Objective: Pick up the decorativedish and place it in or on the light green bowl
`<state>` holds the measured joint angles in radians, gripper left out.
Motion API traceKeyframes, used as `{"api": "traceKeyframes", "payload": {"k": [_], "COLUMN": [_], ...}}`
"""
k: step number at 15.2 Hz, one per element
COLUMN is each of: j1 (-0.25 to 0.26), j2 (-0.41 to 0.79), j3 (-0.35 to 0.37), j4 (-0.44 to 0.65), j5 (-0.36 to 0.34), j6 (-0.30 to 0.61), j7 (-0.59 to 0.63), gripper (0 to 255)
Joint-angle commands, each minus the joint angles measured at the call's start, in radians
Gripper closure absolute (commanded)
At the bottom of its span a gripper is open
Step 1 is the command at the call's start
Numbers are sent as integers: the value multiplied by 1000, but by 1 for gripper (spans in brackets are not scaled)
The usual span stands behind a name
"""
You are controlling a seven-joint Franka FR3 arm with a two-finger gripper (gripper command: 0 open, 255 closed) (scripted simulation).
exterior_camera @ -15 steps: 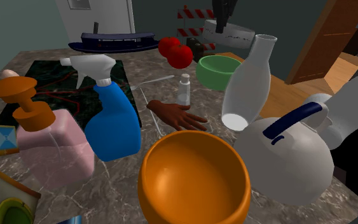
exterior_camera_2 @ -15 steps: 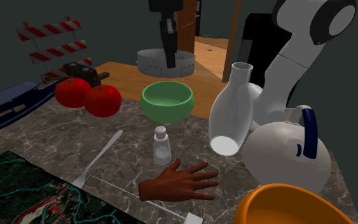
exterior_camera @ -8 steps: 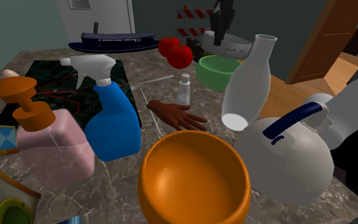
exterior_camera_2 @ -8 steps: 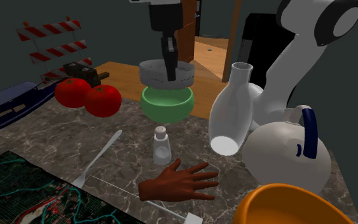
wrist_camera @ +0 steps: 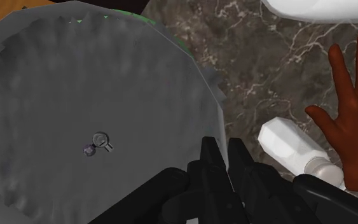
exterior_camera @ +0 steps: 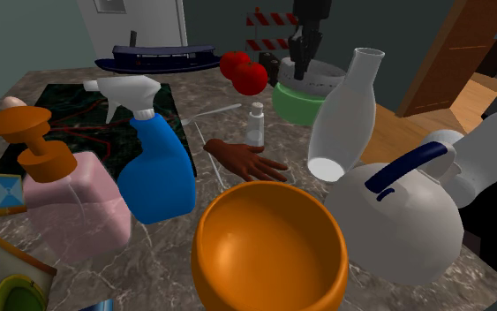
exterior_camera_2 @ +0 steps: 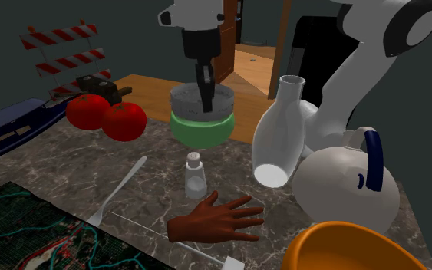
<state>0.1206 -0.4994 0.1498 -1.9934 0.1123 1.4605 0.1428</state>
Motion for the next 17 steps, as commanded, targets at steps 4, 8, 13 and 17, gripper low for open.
{"api": "traceKeyframes", "payload": {"k": [4, 8, 13, 17], "j1": [0, 0, -1, -5], "j2": [-1, -1, 12, 56], "j3": [0, 0, -2, -5], "j4": [-8, -8, 38, 172], "j5": [0, 0, -2, -8], "j6": [7, 7, -25, -117], "j7": [-1, -1, 0, 6], "gripper": [255, 0, 0, 0]}}
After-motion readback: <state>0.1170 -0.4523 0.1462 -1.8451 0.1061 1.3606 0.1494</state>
